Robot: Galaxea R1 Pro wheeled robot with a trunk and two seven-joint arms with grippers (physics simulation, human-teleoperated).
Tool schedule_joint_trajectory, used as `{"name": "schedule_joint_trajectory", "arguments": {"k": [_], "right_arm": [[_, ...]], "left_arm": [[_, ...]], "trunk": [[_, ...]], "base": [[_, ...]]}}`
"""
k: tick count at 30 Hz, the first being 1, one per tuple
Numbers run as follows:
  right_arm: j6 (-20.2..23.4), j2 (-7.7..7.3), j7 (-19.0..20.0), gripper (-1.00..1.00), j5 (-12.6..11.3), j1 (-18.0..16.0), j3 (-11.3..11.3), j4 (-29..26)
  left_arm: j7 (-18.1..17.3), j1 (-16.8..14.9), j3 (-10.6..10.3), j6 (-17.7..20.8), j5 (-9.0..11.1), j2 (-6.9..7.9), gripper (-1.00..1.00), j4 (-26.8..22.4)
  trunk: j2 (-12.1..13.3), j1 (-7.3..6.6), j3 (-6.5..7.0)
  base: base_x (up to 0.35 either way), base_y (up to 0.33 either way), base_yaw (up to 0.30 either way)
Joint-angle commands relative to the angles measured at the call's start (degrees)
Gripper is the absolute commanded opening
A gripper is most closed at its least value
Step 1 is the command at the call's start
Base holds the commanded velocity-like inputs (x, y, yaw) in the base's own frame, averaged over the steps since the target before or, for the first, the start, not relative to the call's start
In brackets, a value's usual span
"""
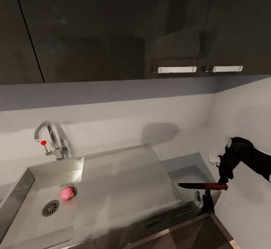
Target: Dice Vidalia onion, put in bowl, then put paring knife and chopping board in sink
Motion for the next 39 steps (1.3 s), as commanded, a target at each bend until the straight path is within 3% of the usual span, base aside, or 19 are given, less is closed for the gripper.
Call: {"name": "schedule_joint_trajectory", "arguments": {"k": [1,12,34,39], "right_arm": [[0.52,-0.03,-0.02,1.00,0.03,-0.08,0.23,-0.10],[0.53,0.17,-0.03,1.00,-0.06,-0.08,0.27,-0.14],[0.62,0.17,0.21,1.00,-0.18,-0.08,0.54,-0.14],[0.48,0.17,3.82,1.00,-0.23,-0.08,0.55,-0.14]], "left_arm": [[0.00,0.02,0.03,-0.07,0.03,-0.01,1.00,-0.10],[0.00,0.02,0.03,-0.07,0.03,-0.01,1.00,-0.10],[0.00,0.02,0.03,-0.07,0.03,-0.01,1.00,-0.10],[0.00,0.02,0.03,-0.07,0.03,-0.01,1.00,-0.10]], "trunk": [[-0.05,0.01,-0.07],[-0.05,0.01,-0.12],[-0.05,0.01,-1.98],[-0.05,0.01,-2.08]], "base": [[0.000,0.000,0.000],[0.000,0.000,0.000],[0.000,0.000,0.000],[0.000,0.000,0.000]]}}
